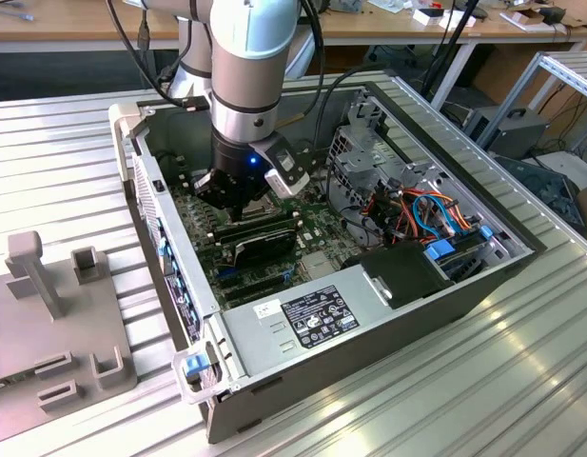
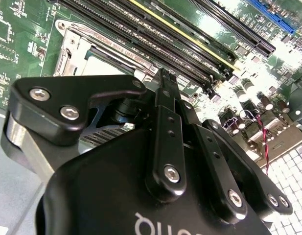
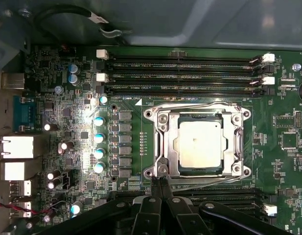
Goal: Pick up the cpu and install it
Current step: 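Install the second cpu locking lever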
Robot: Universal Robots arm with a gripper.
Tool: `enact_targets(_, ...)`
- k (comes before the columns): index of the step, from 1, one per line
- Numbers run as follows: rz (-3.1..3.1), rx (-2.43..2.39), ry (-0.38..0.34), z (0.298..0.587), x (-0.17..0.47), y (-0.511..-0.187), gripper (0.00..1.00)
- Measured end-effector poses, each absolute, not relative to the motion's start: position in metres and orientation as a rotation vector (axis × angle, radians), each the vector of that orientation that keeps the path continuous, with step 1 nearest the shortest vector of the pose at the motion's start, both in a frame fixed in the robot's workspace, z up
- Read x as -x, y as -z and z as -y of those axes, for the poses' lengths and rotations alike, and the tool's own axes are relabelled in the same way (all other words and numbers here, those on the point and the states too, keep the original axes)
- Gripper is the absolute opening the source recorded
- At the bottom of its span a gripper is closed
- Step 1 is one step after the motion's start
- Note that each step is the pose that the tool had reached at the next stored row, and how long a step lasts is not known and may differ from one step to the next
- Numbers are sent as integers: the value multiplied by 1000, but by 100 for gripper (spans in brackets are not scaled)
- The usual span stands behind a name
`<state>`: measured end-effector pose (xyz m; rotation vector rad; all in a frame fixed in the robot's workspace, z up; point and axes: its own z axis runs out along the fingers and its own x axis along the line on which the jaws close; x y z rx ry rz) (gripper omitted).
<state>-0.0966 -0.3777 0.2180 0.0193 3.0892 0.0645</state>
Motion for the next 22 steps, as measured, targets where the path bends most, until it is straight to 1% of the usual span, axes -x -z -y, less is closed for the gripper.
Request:
enact_targets(8, -3089, -19, -64, 375, 98, -210, 11)
enact_targets(22, -3089, -19, -64, 374, 99, -208, 11)
